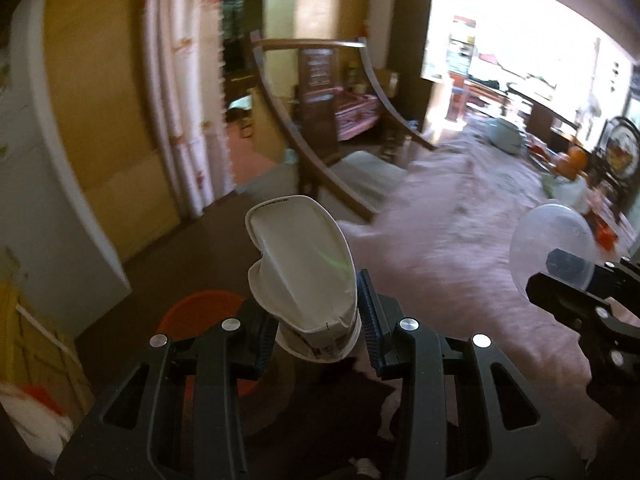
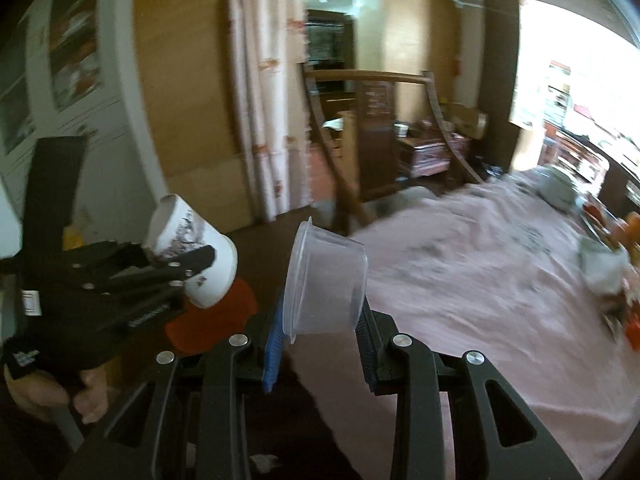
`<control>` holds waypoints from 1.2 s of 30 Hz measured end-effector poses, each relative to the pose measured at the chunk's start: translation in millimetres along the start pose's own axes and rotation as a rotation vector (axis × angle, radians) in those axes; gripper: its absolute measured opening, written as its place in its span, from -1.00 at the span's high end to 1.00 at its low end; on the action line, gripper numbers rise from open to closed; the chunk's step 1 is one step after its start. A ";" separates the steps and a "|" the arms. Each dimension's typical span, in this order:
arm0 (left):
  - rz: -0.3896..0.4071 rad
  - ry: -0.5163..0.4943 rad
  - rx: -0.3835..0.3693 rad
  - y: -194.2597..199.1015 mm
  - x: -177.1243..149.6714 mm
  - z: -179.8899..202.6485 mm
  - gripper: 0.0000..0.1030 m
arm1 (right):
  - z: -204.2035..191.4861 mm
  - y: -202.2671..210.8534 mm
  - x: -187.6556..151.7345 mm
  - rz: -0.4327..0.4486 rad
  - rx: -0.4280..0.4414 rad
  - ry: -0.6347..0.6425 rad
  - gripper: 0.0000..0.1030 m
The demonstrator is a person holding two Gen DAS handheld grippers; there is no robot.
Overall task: Collect trash
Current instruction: 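Carry both cups with both tools over to the orange basket, then open both tools to drop the cups into the orange basket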
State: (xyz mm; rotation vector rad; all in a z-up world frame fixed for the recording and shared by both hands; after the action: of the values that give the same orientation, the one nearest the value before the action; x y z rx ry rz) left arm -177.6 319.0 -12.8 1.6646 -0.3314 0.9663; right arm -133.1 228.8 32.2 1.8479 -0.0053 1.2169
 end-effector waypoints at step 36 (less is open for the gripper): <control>-0.520 0.273 0.260 -215.1 -146.4 -193.2 0.26 | -157.7 -323.5 -89.1 -0.598 0.271 0.201 0.34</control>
State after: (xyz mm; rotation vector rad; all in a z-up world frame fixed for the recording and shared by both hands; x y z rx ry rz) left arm -209.0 527.7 -258.8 1.6997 0.4100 0.8435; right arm -151.0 489.4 -231.0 1.7542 0.8006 0.9955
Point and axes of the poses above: each gripper's, at about its wrist camera, not at the fingertips, and y roughly against the way its jaws point, z to its right, x to its top, the point moved 4 cm from there along -y, roughly the way its jaws point, and after that the axes turned 8 degrees about -y, right-handed, at the moved point
